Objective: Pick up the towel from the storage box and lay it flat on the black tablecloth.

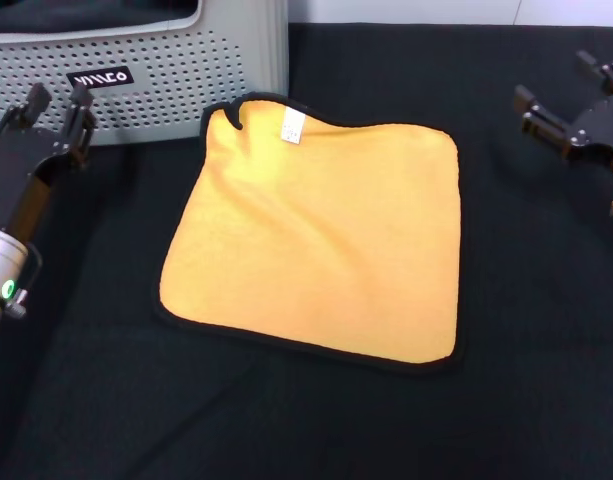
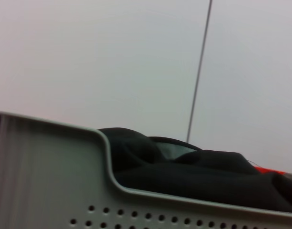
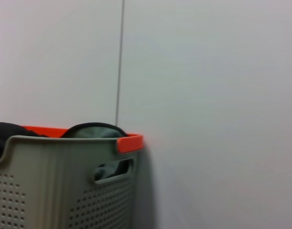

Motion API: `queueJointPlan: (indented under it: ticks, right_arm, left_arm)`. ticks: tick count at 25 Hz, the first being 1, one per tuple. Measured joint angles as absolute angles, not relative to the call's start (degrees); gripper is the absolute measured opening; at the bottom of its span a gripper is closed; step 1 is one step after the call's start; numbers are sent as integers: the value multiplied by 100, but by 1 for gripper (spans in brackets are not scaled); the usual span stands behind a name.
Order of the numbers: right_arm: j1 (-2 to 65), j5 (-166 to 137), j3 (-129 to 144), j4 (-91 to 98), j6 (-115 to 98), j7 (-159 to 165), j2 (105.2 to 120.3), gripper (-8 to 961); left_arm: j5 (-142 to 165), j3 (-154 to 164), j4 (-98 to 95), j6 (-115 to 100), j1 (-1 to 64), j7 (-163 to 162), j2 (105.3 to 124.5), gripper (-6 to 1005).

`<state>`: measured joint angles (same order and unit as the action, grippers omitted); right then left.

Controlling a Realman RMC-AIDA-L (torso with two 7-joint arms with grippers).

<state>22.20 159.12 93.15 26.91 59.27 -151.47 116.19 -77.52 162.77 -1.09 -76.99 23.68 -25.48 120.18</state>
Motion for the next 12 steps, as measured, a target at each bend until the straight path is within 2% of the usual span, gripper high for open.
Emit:
queueJointPlan:
  ticks: [12]
  right_arm:
    - [2148, 15922, 9006, 2674, 6063, -15505, 11619, 832]
  left_arm:
    - [-7848, 16247, -58, -7758, 2267, -2531, 12005, 510]
